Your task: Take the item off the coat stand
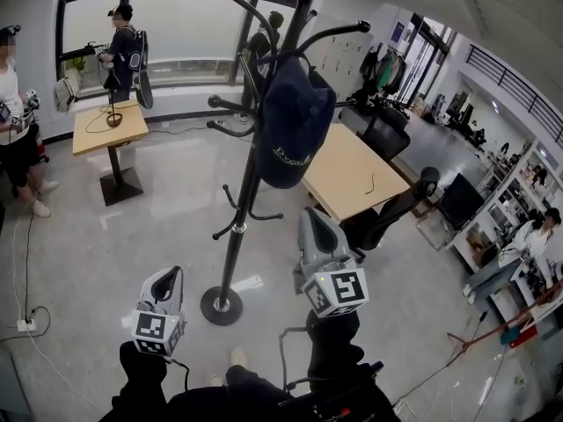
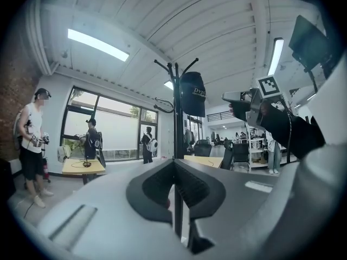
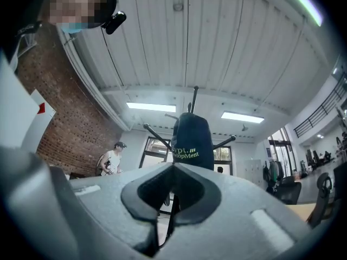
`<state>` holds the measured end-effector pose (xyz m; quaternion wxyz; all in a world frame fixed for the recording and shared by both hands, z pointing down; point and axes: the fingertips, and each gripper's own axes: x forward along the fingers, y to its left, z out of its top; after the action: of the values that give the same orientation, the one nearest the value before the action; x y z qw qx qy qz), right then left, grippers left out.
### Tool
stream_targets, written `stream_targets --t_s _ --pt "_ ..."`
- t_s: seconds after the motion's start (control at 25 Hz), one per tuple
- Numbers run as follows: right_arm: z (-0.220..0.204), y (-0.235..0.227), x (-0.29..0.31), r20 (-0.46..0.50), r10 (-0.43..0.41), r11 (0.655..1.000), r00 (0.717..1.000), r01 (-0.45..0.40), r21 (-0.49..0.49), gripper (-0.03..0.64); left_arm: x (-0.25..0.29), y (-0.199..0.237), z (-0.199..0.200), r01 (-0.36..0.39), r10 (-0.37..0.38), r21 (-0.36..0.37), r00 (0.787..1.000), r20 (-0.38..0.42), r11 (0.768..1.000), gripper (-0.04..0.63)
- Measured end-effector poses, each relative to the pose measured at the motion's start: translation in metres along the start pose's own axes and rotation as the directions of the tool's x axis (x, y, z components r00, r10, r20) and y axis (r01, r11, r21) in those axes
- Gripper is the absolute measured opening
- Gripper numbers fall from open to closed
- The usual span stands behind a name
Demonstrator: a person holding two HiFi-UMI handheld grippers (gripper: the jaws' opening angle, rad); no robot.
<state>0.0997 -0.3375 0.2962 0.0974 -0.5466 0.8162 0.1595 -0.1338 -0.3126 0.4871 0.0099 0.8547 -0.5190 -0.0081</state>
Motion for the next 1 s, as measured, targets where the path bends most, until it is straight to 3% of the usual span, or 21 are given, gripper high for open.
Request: stream_targets --t_s 0.12,0.44,0.52,1.0 --pt "0.008 -0.002 0.010 0.005 0.013 1.000 1.000 -0.012 -0.003 0.002 -0.003 0.003 0.003 -0.019 0.019 -0.019 1.000 -0.004 1.000 0.003" --pt "0.020 -0.005 0.035 0.022 0.025 0.999 0.999 -0.024 -0.025 0.004 -0.006 0.014 0.005 -0.036 0.036 0.016 0.999 0.000 0.999 0.002" --pt "0.024 -0.005 0.041 0.032 0.023 0.999 0.999 -0.022 -0.026 0.039 -0.007 0.017 0.004 -0.042 0.042 0.014 0.999 -0.001 0.999 0.002" --pt "0.039 -0.008 0.061 0.051 0.008 0.999 0.999 -0.006 -0.033 0.102 -0.012 0.028 0.004 -0.060 0.060 0.051 0.998 -0.005 0.997 0.003"
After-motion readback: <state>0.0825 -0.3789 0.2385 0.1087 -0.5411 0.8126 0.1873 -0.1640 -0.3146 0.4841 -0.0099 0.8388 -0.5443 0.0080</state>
